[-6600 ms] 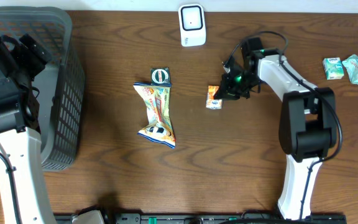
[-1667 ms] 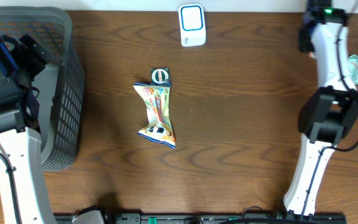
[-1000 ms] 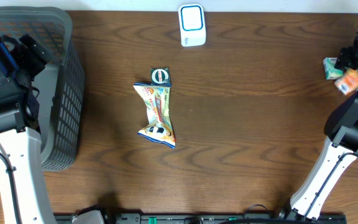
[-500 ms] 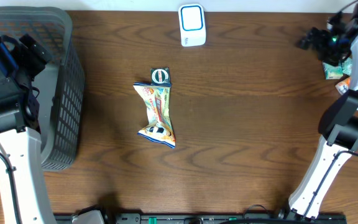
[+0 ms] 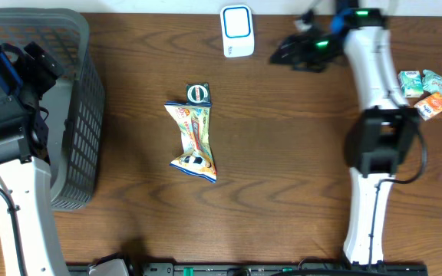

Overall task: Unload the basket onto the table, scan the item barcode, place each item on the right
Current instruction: 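Move the right gripper to the white-and-yellow tissue bag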

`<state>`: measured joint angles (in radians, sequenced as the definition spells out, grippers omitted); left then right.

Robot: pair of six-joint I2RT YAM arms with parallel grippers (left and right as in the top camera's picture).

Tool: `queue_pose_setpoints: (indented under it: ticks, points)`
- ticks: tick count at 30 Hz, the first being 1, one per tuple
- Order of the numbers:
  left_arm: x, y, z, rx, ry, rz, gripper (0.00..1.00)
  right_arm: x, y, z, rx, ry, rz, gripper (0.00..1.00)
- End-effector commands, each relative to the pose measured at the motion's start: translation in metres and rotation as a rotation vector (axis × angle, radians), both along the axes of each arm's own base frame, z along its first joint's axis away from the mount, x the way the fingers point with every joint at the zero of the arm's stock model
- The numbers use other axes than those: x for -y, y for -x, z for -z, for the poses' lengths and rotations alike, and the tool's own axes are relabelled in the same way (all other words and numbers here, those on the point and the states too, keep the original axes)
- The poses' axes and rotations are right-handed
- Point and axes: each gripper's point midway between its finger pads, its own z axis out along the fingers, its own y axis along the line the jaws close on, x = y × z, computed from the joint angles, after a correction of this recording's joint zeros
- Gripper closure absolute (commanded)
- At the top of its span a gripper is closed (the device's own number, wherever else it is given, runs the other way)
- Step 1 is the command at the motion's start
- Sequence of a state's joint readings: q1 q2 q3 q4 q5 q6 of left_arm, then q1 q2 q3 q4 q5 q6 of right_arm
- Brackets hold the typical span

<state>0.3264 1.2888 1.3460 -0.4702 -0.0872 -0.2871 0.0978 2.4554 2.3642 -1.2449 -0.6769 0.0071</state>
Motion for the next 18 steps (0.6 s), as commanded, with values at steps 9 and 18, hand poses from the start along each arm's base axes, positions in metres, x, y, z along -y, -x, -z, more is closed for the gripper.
queue_pose_setpoints:
  ticks: [9, 18]
  points:
    - [-0.002, 0.000, -0.006, 0.008, -0.013, -0.002, 0.02, -0.122, 0.058, 0.011, 0.121, 0.350, -0.253, 0.62]
    - [-0.002, 0.000, -0.006, 0.008, -0.013, -0.002, 0.02, -0.127, 0.078, -0.044, 0.317, 0.604, -0.258, 0.58]
